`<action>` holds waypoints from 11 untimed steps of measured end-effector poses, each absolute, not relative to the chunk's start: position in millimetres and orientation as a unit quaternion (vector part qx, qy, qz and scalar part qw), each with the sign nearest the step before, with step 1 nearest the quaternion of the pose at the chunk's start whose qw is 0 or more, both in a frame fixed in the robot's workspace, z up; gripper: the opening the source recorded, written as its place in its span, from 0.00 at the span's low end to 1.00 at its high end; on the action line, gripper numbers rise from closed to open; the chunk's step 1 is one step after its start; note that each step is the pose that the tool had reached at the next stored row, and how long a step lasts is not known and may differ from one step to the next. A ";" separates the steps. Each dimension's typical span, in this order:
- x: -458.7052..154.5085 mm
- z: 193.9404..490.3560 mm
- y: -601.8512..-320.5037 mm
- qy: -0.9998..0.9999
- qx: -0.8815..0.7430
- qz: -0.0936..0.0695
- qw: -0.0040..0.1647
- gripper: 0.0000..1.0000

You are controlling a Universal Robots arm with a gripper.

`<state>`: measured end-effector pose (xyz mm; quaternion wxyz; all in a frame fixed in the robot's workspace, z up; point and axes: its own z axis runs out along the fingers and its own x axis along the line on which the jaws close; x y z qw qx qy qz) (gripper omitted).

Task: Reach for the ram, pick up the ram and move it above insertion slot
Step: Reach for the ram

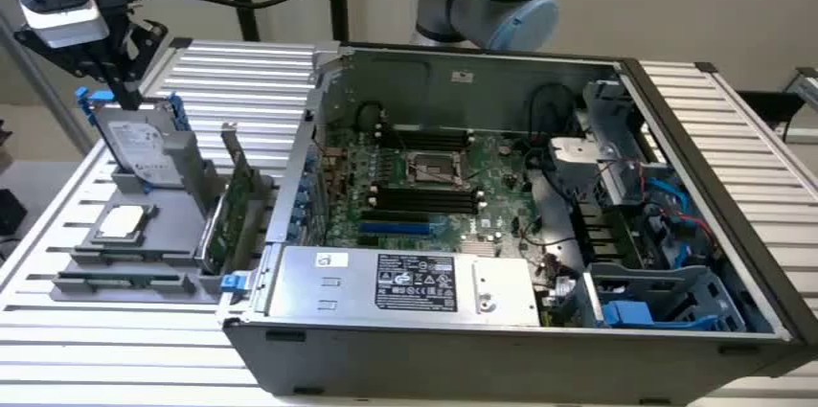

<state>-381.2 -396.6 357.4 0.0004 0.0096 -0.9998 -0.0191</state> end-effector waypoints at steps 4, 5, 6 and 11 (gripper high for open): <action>-381.2 357.4 -396.6 -1.000 0.010 -0.019 0.000 0.11; -381.2 357.4 -396.6 -1.000 0.010 -0.019 0.000 0.11; -381.2 357.4 -396.6 -1.000 0.010 -0.019 0.000 0.11; -381.2 357.4 -396.6 -1.000 0.010 -0.019 0.000 0.11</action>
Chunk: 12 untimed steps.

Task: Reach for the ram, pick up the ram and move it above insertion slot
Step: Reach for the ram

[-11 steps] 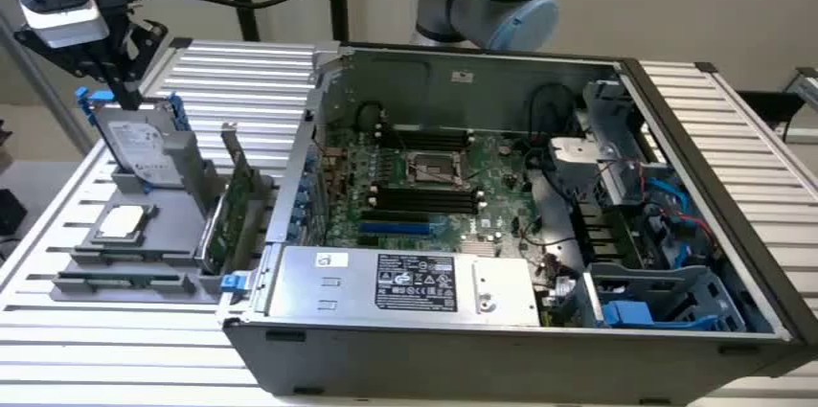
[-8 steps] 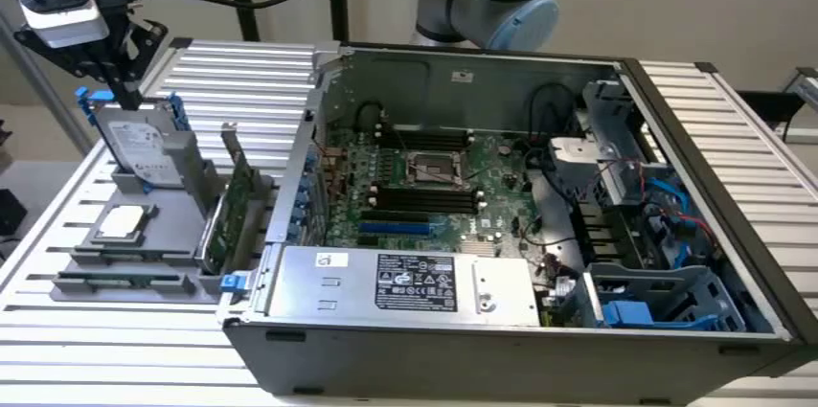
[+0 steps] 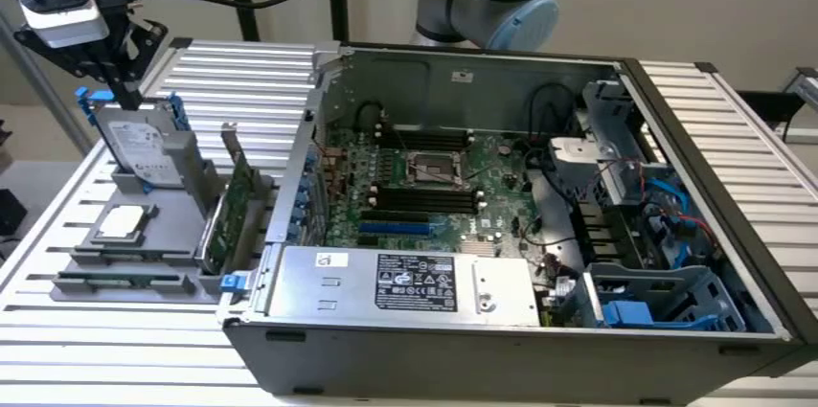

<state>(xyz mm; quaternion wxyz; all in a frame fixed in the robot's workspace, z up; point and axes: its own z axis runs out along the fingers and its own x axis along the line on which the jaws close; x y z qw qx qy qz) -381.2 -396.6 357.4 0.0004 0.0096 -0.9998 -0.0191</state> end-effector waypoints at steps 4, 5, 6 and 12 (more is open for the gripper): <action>-381.3 357.4 -398.3 -1.000 0.009 -0.019 0.001 0.11; -381.3 357.2 -401.4 -1.000 0.010 -0.019 0.001 0.11; -381.2 357.1 -405.9 -1.000 0.010 -0.019 0.000 0.11; -382.4 356.1 -433.1 -1.000 0.010 -0.019 0.000 0.11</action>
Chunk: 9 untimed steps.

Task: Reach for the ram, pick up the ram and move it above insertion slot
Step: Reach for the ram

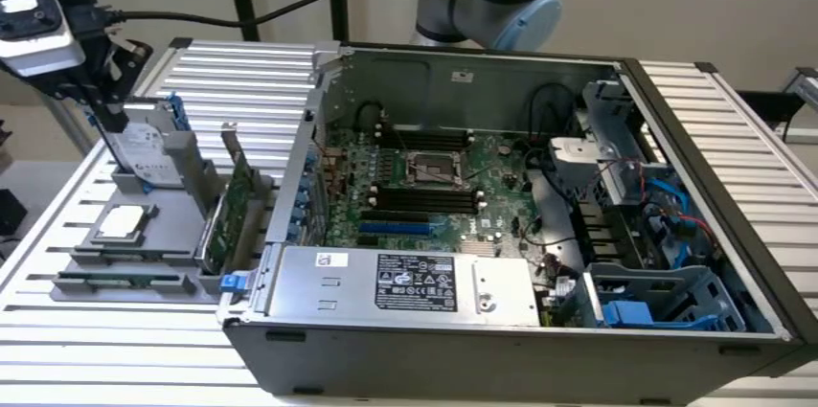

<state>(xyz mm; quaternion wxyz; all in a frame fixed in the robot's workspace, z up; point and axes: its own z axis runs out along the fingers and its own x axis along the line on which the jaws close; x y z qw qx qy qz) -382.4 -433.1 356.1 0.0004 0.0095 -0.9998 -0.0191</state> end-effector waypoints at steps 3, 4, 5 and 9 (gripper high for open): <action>-385.2 355.3 -446.9 -1.000 0.010 -0.019 0.000 0.11; -386.0 355.0 -451.4 -1.000 0.010 -0.019 0.000 0.11; -386.9 354.8 -456.0 -1.000 0.010 -0.019 0.000 0.11; -393.4 353.7 -470.5 -1.000 0.010 -0.019 0.000 0.11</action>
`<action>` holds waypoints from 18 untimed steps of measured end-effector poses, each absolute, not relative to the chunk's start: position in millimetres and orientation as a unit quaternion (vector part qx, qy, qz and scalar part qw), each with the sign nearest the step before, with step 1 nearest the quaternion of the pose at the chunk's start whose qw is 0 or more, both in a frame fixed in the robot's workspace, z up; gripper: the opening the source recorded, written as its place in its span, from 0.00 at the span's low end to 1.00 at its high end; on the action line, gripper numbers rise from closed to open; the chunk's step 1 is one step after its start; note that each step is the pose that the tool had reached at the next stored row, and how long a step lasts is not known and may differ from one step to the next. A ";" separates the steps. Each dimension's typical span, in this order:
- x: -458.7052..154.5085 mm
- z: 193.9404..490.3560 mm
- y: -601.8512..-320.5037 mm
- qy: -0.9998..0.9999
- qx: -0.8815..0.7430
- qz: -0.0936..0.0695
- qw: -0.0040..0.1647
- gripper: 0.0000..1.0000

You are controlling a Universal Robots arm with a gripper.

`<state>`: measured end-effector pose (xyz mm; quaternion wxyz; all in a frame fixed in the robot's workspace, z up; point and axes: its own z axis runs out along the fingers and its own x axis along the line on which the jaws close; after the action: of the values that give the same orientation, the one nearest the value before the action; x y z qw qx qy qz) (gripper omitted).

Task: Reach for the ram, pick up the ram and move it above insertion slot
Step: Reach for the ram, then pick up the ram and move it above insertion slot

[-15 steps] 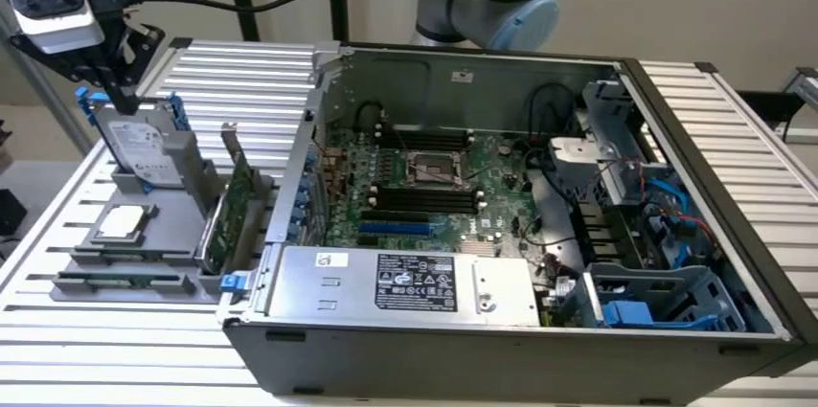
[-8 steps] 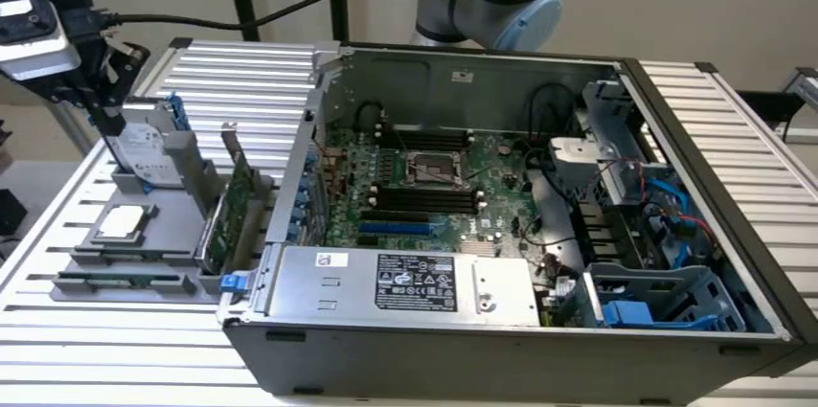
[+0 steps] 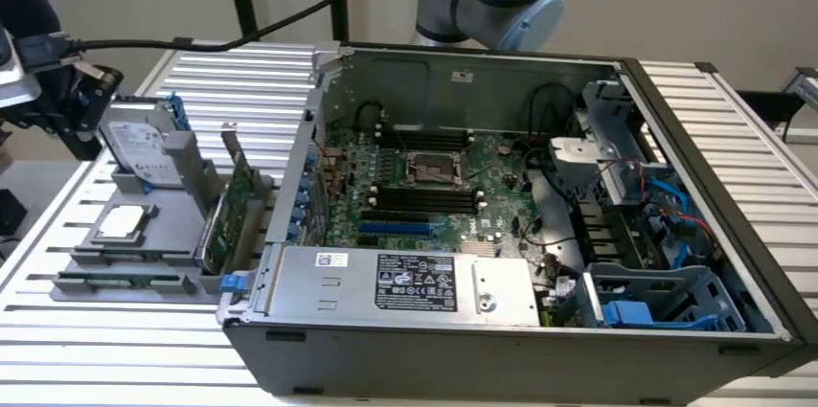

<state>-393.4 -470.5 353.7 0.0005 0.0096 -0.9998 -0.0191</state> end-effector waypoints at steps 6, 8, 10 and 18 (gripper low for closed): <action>-408.0 352.8 -480.6 -1.000 0.010 -0.019 0.000 0.11; -408.0 352.8 -480.6 -1.000 0.010 -0.019 0.000 0.11; -408.0 352.8 -480.5 -1.000 0.010 -0.019 0.000 0.11; -408.0 352.8 -480.5 -1.000 0.010 -0.019 0.000 0.11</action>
<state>-408.0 -480.5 352.8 0.0004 0.0096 -0.9998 -0.0191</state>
